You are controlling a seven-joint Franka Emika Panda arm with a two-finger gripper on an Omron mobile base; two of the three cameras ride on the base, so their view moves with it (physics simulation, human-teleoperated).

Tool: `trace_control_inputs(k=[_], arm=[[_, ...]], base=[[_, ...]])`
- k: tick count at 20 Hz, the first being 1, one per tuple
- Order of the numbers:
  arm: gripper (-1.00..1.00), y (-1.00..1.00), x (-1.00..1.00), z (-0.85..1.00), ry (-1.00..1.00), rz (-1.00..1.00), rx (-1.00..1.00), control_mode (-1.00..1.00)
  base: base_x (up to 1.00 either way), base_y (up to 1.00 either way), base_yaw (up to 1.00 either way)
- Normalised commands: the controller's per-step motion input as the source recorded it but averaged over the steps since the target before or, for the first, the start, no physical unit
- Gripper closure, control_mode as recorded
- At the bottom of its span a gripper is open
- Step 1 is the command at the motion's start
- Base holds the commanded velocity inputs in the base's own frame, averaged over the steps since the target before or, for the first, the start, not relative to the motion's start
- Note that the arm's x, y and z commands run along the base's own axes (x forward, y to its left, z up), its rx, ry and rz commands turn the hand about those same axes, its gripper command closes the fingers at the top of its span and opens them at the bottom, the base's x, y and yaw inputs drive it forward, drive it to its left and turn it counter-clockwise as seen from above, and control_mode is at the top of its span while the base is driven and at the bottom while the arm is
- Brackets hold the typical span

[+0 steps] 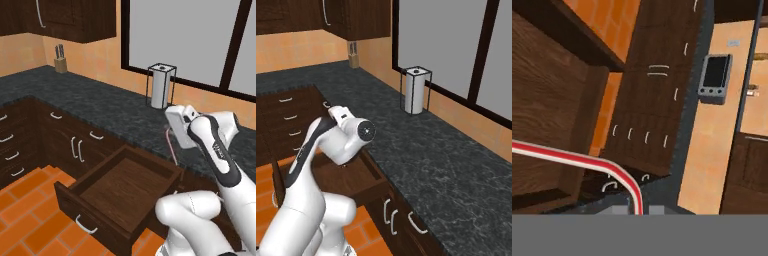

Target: Take a straw from the drawer in front and place it inside the glass cup on the dining counter.

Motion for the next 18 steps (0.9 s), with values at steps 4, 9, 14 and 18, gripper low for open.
trace_control_inputs(k=[4, 9, 14, 18], arm=[[1.0, 0.14, -0.12, -0.18, -0.73, 0.08, -0.1, -1.0], [1.0, 0.05, -0.02, -0.64, -0.57, 0.01, -0.19, -1.0], [1.0, 0.22, -0.19, -0.08, -0.36, -0.01, -0.45, -1.0], [1.0, 0.35, -0.11, 0.0, -0.17, -0.06, -0.53, -1.0]], base=[[0.0, 0.0, 0.0], [0.0, 0.0, 0.0], [0.0, 0.0, 0.0], [0.0, 0.0, 0.0]])
